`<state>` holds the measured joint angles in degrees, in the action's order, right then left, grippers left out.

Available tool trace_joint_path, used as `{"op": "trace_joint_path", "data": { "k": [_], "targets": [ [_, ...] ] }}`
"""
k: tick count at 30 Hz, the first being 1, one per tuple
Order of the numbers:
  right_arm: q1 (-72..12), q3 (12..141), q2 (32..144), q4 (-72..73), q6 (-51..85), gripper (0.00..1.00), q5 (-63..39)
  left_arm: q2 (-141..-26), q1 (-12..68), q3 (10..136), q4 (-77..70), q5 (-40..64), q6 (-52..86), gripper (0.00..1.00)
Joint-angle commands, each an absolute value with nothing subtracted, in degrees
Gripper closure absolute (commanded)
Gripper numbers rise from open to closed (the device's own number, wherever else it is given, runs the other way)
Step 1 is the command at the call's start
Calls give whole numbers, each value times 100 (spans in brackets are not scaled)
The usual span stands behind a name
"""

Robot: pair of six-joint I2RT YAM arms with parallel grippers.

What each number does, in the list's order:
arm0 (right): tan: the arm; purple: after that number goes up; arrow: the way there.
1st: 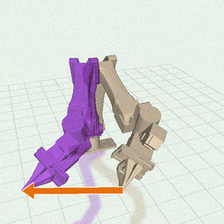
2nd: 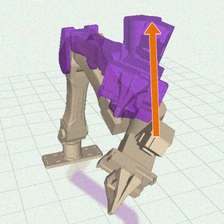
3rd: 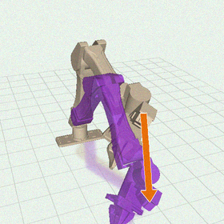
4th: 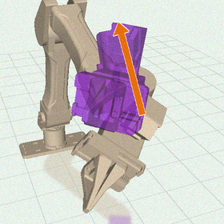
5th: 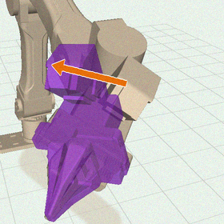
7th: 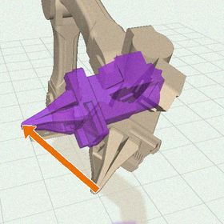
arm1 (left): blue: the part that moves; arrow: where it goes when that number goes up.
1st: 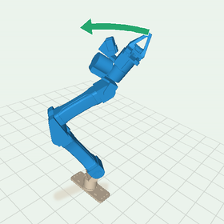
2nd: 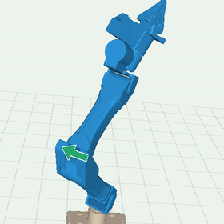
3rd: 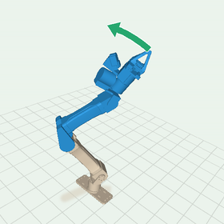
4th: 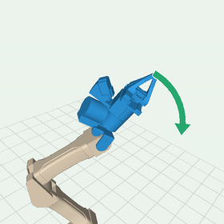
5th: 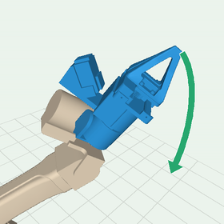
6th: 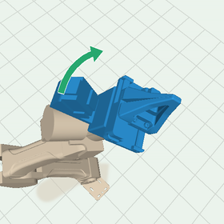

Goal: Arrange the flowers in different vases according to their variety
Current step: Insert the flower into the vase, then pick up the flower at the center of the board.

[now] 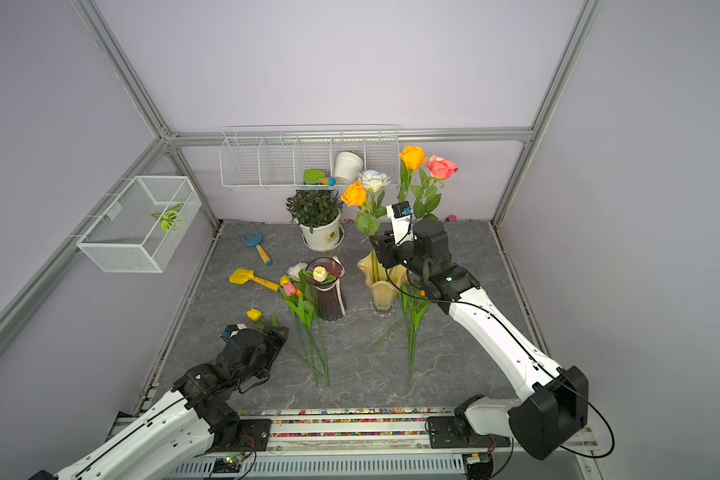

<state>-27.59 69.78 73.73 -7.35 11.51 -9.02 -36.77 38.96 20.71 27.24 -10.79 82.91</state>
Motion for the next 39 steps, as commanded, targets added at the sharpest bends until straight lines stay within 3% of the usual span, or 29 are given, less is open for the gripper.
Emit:
{"op": "trace_joint_path", "data": {
  "k": [1,10,13,18,25,39],
  "targets": [
    [-2839,6807,7013,-1142,1081,50,-1168,-3858,3706,1960,2444,-736,8388,14],
    [-2945,6636,6532,-2194,733,63,-1766,-4823,3332,2198,2644,-648,8354,17],
    [-2949,6521,6444,-2222,754,68,-1784,-5635,3331,2879,3430,-817,8279,25],
    [-2949,6471,6504,-2232,741,69,-1827,-7338,3322,4505,5143,-840,8288,39],
    [-2947,6483,6625,-2215,685,69,-1863,-9045,3322,5669,5814,-308,7859,43],
    [-2947,6427,6776,-2218,562,69,-1909,-9076,3322,5392,5686,-209,8196,44]
  ]
}}
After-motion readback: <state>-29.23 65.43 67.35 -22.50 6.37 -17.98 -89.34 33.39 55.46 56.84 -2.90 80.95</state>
